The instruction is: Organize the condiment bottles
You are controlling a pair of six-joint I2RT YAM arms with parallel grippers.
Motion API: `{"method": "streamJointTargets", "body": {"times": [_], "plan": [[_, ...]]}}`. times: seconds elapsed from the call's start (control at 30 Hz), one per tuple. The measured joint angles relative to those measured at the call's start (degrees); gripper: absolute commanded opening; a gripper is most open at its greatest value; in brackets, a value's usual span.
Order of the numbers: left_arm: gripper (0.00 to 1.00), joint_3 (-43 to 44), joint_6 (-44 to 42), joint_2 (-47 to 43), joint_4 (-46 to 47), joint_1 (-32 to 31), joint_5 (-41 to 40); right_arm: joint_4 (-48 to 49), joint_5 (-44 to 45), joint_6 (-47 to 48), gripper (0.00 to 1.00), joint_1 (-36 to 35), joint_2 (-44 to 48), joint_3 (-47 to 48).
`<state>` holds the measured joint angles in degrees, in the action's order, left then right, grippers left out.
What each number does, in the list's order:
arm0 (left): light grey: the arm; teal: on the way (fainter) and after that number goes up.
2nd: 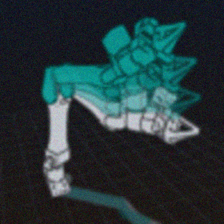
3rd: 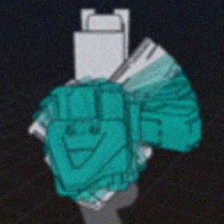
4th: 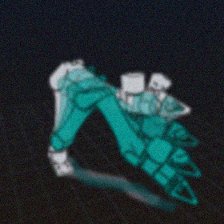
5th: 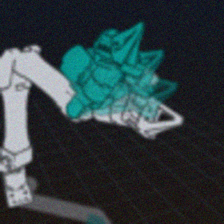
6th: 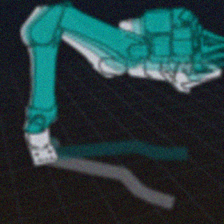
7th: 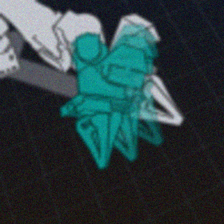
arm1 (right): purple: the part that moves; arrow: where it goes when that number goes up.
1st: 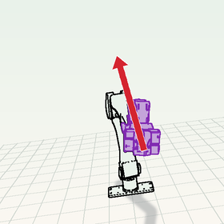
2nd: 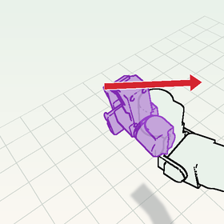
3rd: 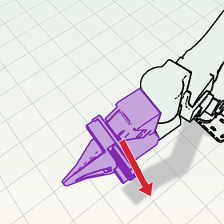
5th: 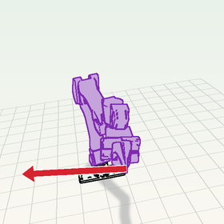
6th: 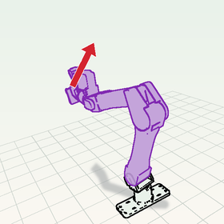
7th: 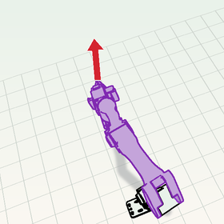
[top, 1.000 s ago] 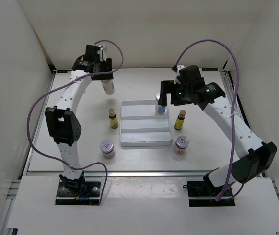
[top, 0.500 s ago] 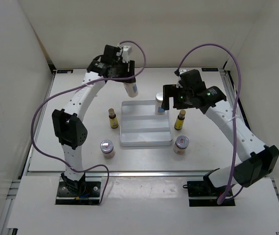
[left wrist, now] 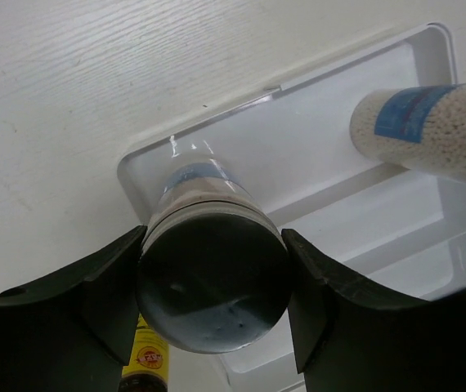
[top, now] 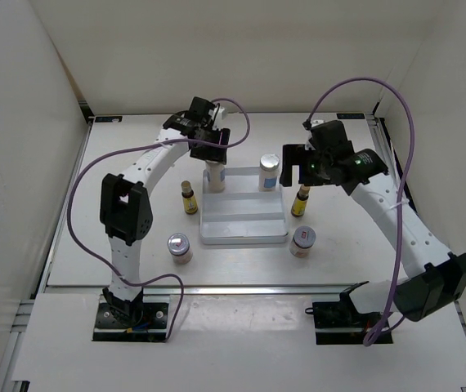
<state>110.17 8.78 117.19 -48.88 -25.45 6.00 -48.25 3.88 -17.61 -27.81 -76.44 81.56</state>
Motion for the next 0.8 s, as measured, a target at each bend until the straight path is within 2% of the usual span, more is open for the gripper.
{"method": "streamJointTargets", "body": {"times": [0.03, 0.13, 0.17, 0.2, 0.3, 0.63, 0.8], "plan": [[0.35, -0.22, -0.07, 0.13, -0.13, 0.0, -0.37, -0.24, 0.04, 0.0, 1.0, 0.26, 0.02, -0.22], [0.52, -0.31, -0.31, 0.74, -0.11, -0.07, -0.81, -0.61, 0.33, 0.0, 1.0, 1.4, 0.04, -0.92], [0.64, -0.33, -0.37, 0.94, -0.07, -0.07, -0.85, -0.94, 0.5, -0.04, 1.0, 1.81, 0.04, -1.05], [0.71, -0.33, -0.39, 1.14, 0.0, -0.07, -0.87, -1.31, 0.63, -0.09, 1.0, 2.38, 0.11, -1.11], [1.0, -0.33, -0.81, 1.7, 0.07, -0.07, -0.83, -1.79, 0.87, -0.2, 1.0, 3.85, 0.15, -1.11], [1.0, 1.09, -0.81, 0.26, 0.26, -0.17, -1.92, -2.43, 1.09, -0.24, 1.0, 5.25, -1.99, -3.63], [1.0, 3.1, -0.98, -7.96, -0.26, -0.17, -4.52, -2.4, 1.07, -1.38, 1.0, 5.25, -5.57, -5.38]]}}
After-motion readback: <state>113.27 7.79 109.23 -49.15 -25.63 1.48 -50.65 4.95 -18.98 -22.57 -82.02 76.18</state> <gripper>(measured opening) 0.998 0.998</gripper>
